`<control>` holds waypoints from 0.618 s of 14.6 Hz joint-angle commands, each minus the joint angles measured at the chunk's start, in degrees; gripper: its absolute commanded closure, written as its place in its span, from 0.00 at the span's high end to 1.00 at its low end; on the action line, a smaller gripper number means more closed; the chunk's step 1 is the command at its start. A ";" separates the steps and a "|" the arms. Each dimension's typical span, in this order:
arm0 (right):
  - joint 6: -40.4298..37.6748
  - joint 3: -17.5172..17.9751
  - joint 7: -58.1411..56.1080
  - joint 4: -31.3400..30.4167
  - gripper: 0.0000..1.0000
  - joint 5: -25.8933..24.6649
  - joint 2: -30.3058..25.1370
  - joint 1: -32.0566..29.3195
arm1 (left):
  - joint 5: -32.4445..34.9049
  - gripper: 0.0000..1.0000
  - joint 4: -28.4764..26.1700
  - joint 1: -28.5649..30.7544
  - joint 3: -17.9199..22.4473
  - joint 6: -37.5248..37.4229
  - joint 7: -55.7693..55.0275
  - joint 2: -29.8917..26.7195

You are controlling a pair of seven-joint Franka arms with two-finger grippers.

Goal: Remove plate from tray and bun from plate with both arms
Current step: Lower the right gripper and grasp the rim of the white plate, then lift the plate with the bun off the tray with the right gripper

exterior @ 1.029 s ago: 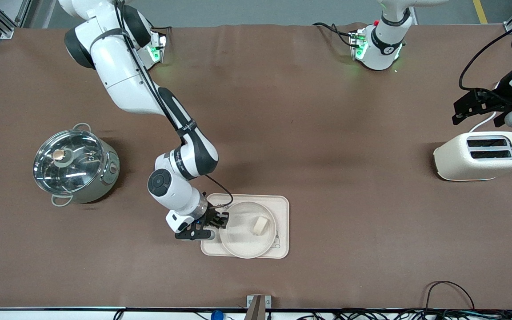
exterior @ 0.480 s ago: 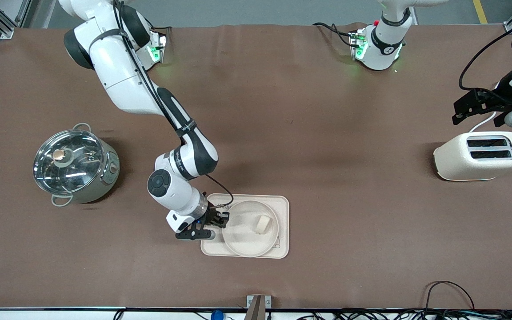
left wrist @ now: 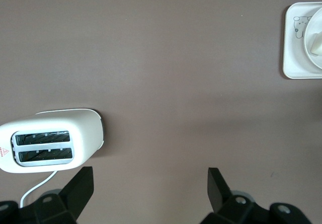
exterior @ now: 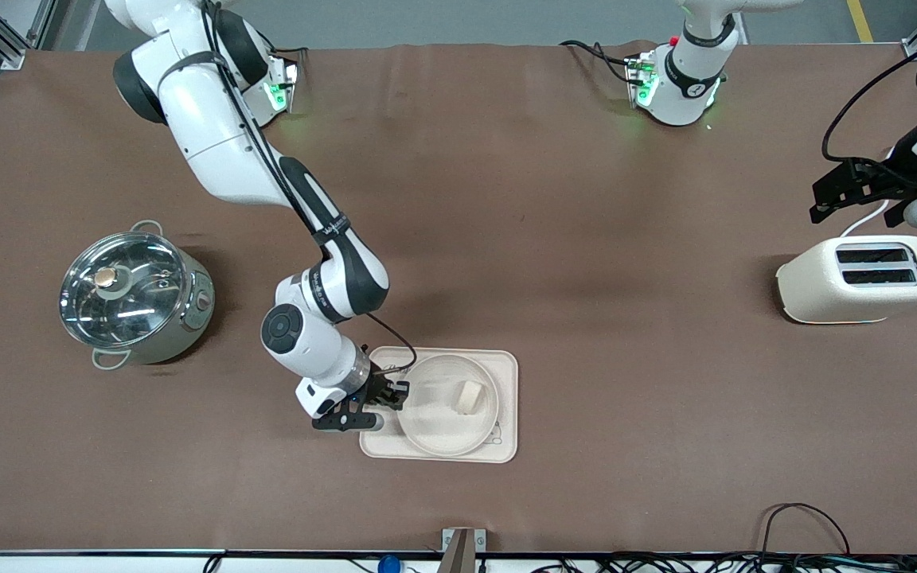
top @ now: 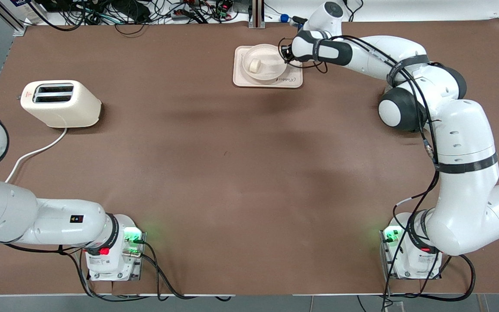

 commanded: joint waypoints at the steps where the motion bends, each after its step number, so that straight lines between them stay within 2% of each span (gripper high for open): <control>1: -3.84 1.35 -1.46 -0.35 0.00 0.94 -2.95 -1.49 | 1.03 1.00 0.86 -0.01 -0.17 -0.99 -0.14 0.22; 4: -5.42 1.26 -1.64 -1.31 0.00 0.85 -6.28 -1.58 | 0.94 1.00 0.86 -0.01 -0.17 -0.99 -0.14 0.22; 6: -11.03 1.26 -2.08 -3.15 0.00 0.76 -10.32 -1.58 | 1.03 1.00 0.86 -0.01 -0.17 -0.99 -0.22 0.22; 9: -13.34 1.26 -3.48 -11.12 0.00 0.67 -17.00 -1.14 | 0.94 1.00 0.77 -0.01 -0.17 -0.99 -0.22 0.22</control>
